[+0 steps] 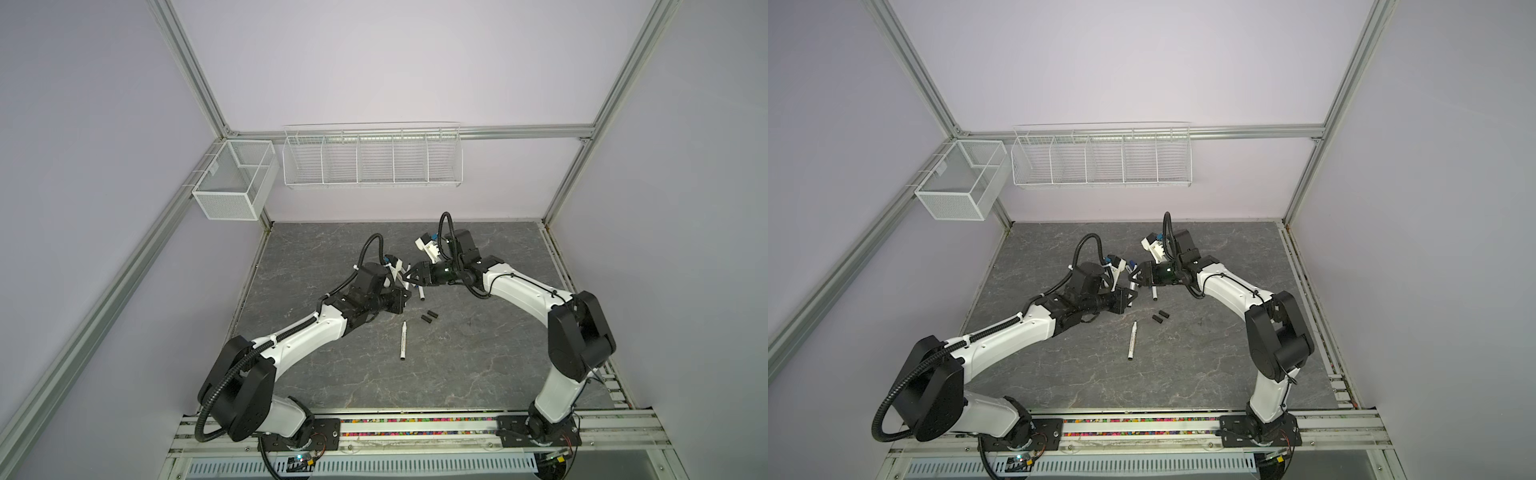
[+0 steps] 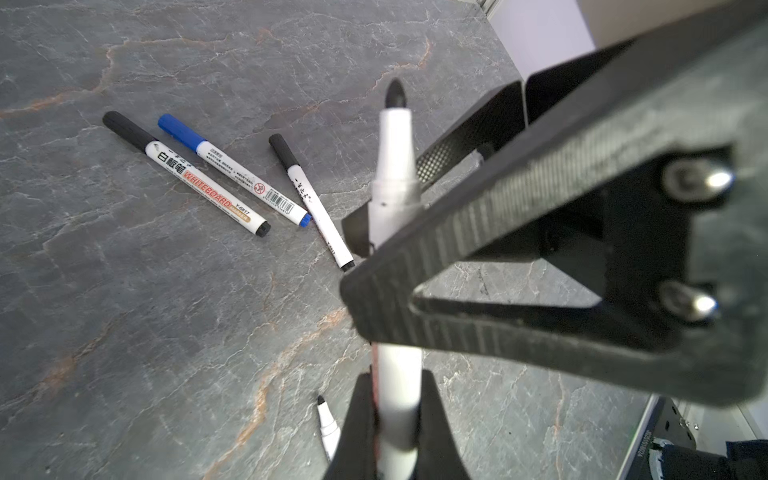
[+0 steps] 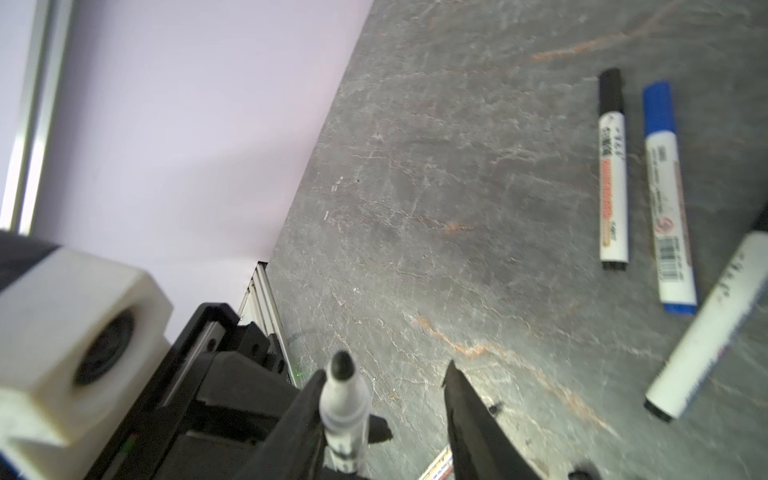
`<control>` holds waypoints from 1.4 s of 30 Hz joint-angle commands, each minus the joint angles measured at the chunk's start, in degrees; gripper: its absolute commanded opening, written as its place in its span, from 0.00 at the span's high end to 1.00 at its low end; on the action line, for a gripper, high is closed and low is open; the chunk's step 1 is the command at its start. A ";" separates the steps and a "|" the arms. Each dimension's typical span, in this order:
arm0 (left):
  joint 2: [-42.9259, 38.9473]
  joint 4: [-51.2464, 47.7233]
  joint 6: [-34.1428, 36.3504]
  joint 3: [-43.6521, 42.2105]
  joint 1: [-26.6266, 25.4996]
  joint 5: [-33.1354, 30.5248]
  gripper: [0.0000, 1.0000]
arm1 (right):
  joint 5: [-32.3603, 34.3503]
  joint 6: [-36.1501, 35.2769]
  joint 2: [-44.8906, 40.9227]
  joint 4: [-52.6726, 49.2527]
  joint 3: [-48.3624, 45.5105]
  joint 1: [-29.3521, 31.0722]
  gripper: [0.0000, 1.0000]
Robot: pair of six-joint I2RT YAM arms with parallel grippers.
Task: Insert the pens into the pen caps
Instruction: 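Lower the open right gripper over a loose black cap, then close the right gripper on the black cap and lift it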
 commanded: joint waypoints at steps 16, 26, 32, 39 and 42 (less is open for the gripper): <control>-4.37 2.27 -1.83 -3.86 1.10 -5.21 1.00 | 37.93 -16.17 6.33 -25.73 -4.38 3.64 0.48; -4.34 2.28 -2.19 -4.08 1.09 -5.00 1.00 | 36.08 -17.03 8.17 -25.32 -1.21 4.58 0.49; -4.41 2.27 -2.28 -4.06 1.08 -5.06 1.00 | 34.78 -17.42 8.87 -25.12 -0.34 5.21 0.50; -3.92 2.09 -2.23 -3.73 1.07 -4.65 1.00 | 34.76 -18.00 11.62 -24.62 1.89 5.85 0.51; -3.75 1.85 -2.02 -3.58 1.07 -4.45 1.00 | 36.18 -18.67 13.23 -25.01 3.31 6.67 0.52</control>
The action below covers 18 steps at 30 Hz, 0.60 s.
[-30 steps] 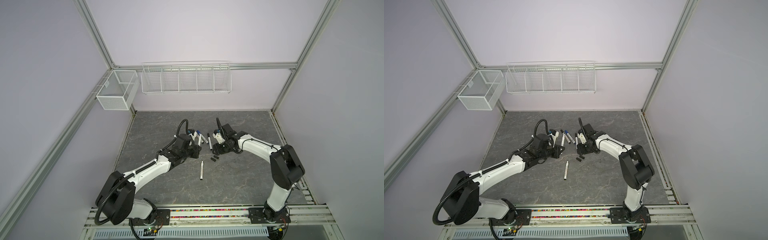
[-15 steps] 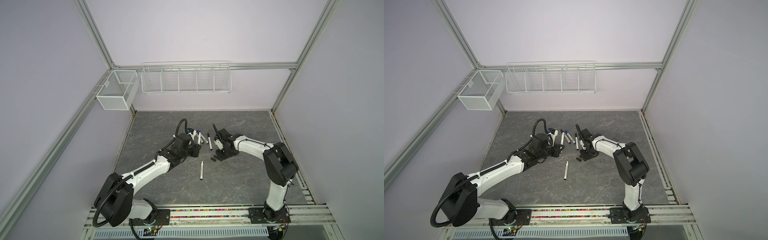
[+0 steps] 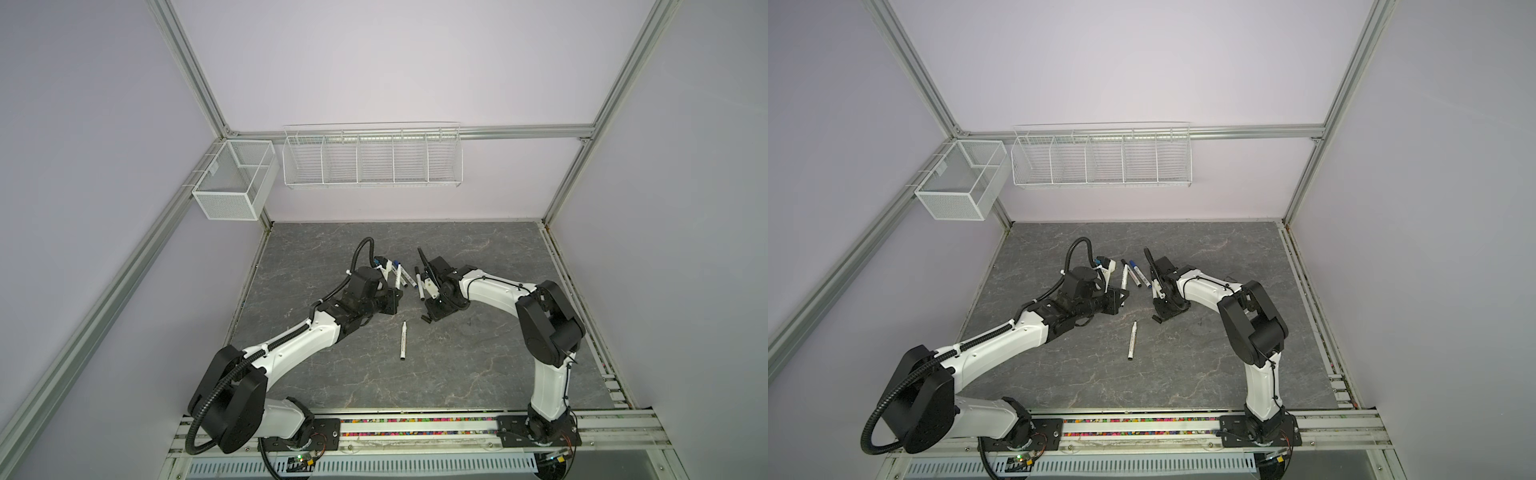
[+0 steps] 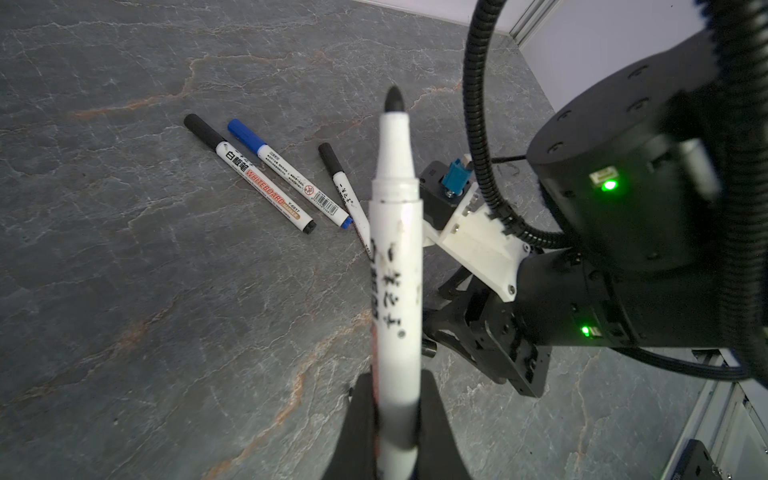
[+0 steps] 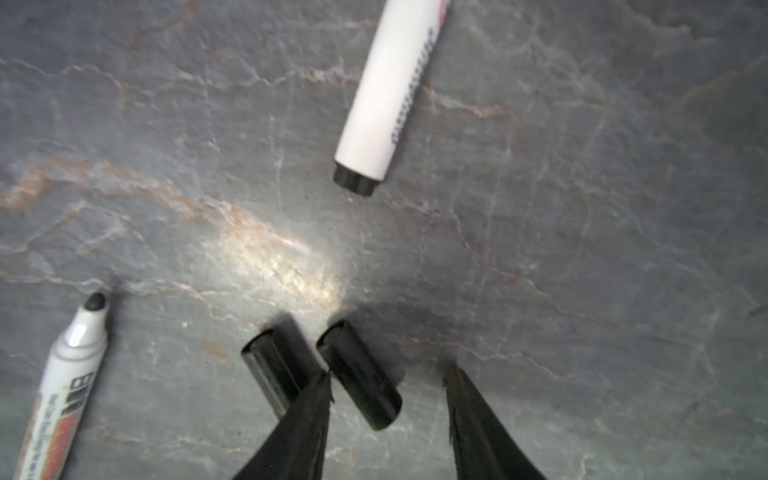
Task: Insert the pens into the pen caps
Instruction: 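Close the right gripper on the black cap and lift it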
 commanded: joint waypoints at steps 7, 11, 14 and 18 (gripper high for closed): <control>0.12 -0.53 0.50 0.27 0.11 0.27 1.00 | 2.18 -2.42 2.52 -0.99 1.84 2.60 0.73; 1.08 -1.20 1.51 0.36 0.11 1.84 1.00 | -0.98 -0.86 -0.65 0.36 2.64 1.33 0.87; 1.88 -1.97 2.52 0.44 0.04 3.83 1.00 | -7.05 3.63 -6.46 4.07 2.38 -2.11 0.89; 1.74 -1.51 3.42 0.03 -0.54 5.25 1.00 | -18.65 12.62 -15.57 17.60 -1.82 -6.72 0.89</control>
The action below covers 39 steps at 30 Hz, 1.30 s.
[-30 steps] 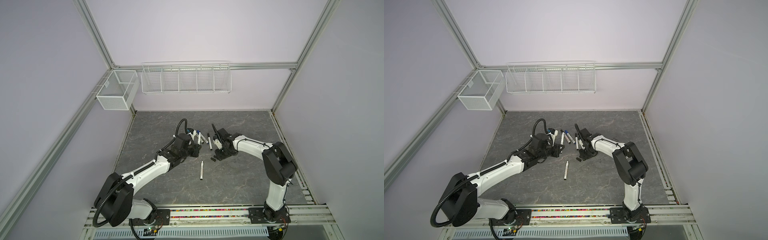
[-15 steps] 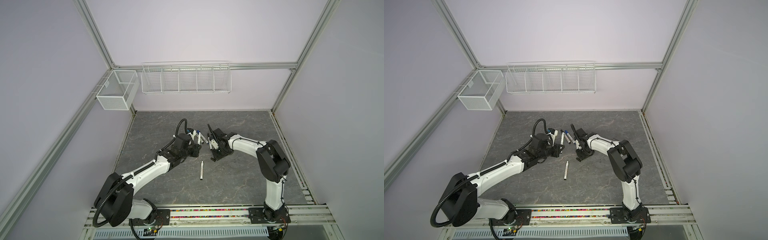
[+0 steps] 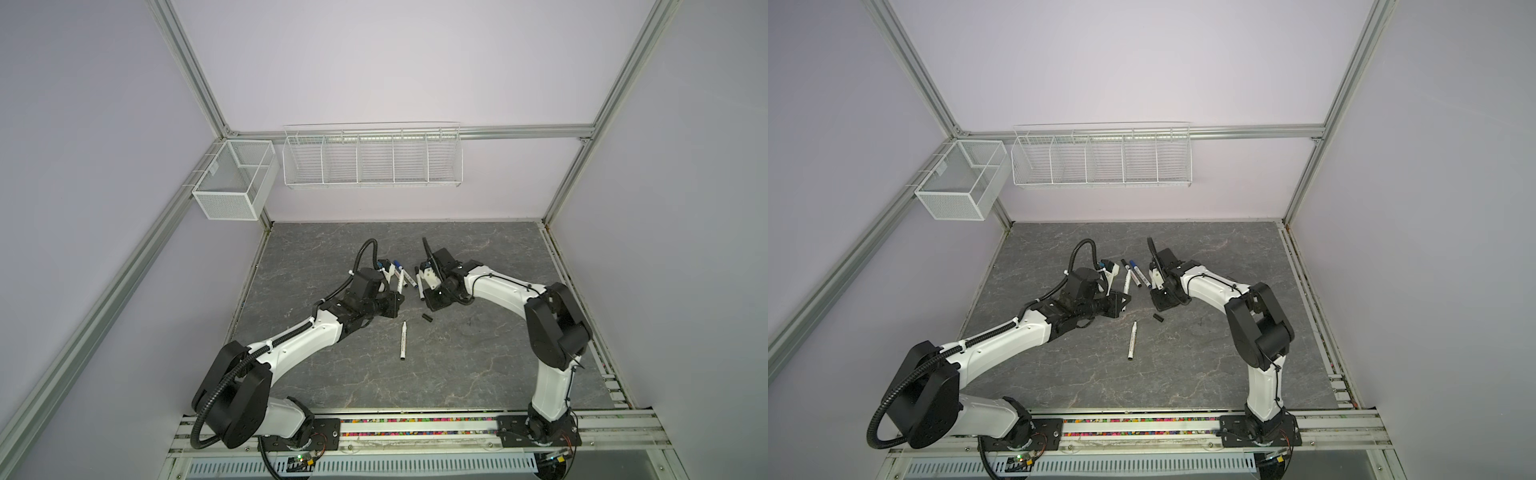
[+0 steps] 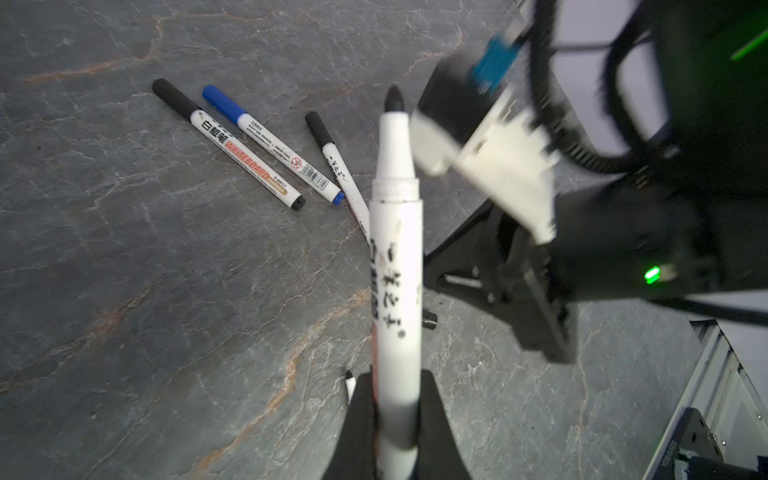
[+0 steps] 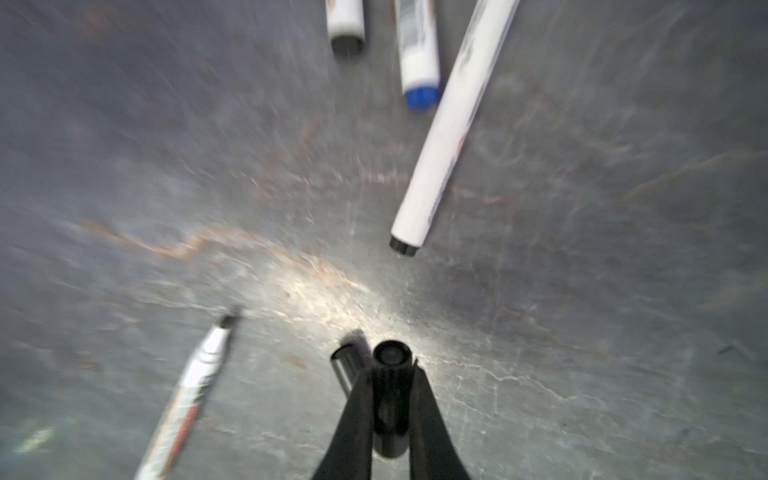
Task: Insert the pens into the pen caps
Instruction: 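Close the right gripper on the black cap and lift it, then carry the black cap over the marker tip held by the left gripper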
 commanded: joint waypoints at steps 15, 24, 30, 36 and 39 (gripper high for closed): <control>1.41 -1.20 4.41 1.85 -3.42 1.87 1.00 | -25.98 19.59 -5.43 29.58 1.76 -2.23 0.87; 0.80 -1.20 4.16 1.76 -3.43 1.24 1.00 | -22.96 16.18 -5.77 24.33 0.08 -1.91 0.87; 0.96 -1.12 4.07 1.85 -3.42 1.28 1.00 | -21.85 14.87 -7.04 23.03 -1.33 -2.02 0.87; 0.96 -1.12 3.98 1.89 -3.43 1.16 1.00 | -21.64 14.11 -7.39 22.04 -1.62 -2.22 0.88; 1.06 -1.12 3.90 1.94 -3.43 1.26 1.00 | -22.24 14.07 -7.77 21.95 -1.97 -2.25 0.88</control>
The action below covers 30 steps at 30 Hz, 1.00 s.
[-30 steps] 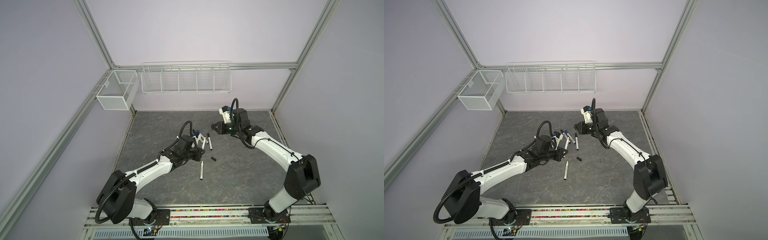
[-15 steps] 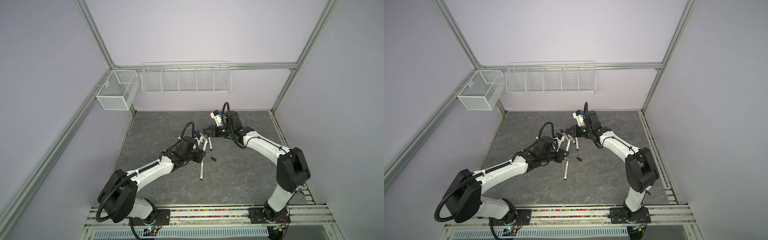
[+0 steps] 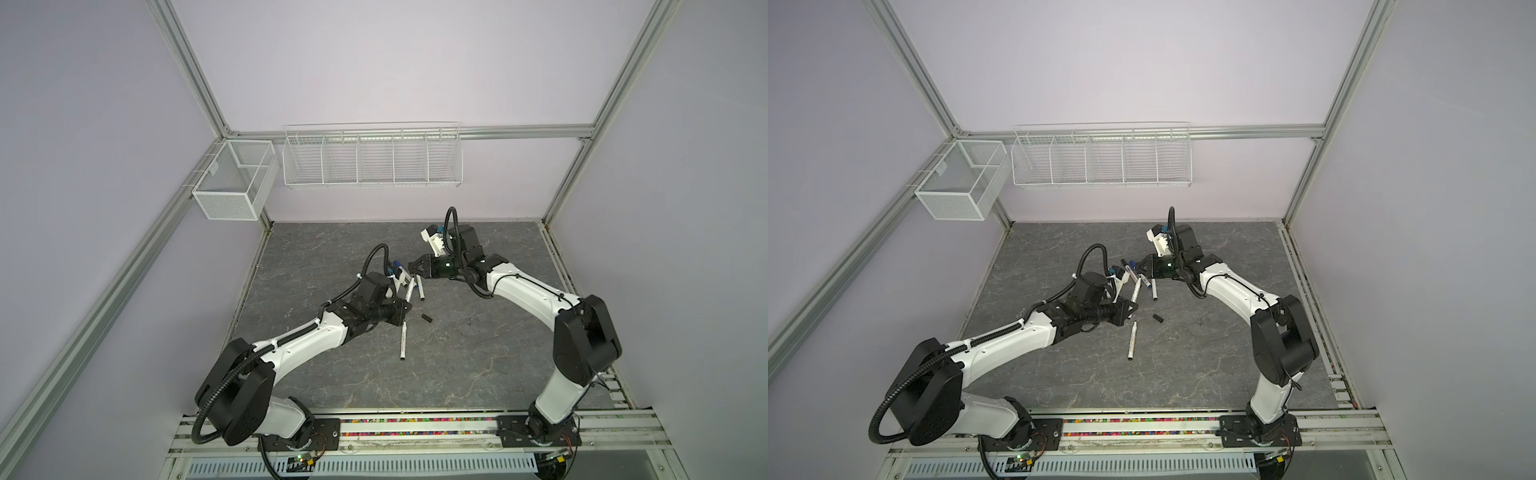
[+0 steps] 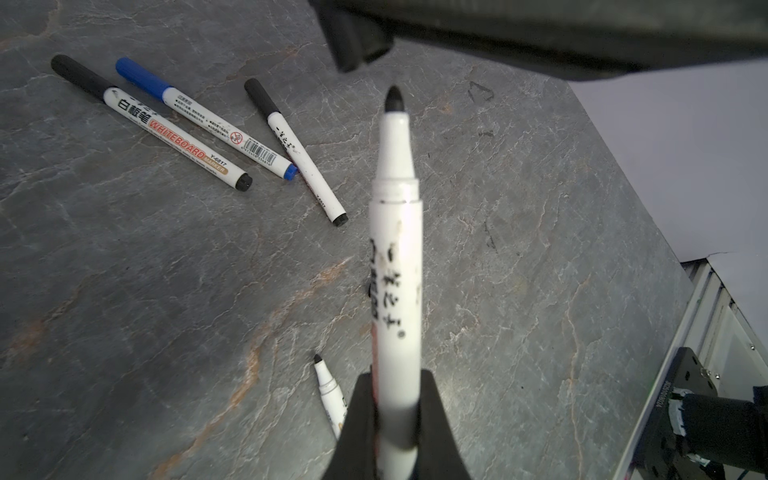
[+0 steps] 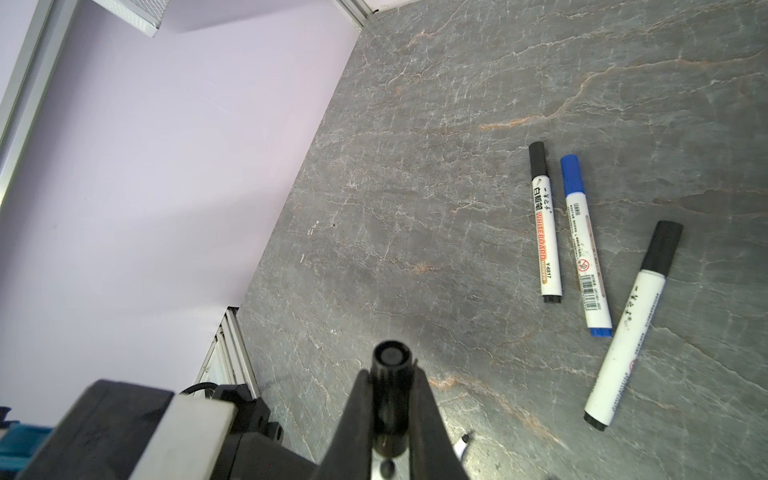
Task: Insert the pens into the pen caps
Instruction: 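Carry the black cap over the marker tip held by the left gripper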
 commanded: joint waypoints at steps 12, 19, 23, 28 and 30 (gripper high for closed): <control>0.60 -0.02 0.28 2.25 -0.15 -0.56 1.00 | -1.64 -0.93 -4.10 -0.92 -3.49 -0.16 0.88; 0.48 5.62 -0.46 3.07 -0.02 -1.21 1.00 | -5.33 1.49 -4.26 2.11 -4.57 -0.31 0.88; 0.61 10.52 -2.44 4.00 1.37 -0.94 1.00 | -8.00 4.35 -5.42 5.04 -5.51 -1.62 0.88; 1.09 18.18 -6.29 5.03 3.72 0.04 1.00 | -15.18 9.79 -7.27 14.89 -7.94 -3.29 0.87; 1.75 18.29 -5.62 6.65 3.72 -0.23 1.00 | -17.22 9.49 -7.77 15.91 -8.04 -3.27 0.86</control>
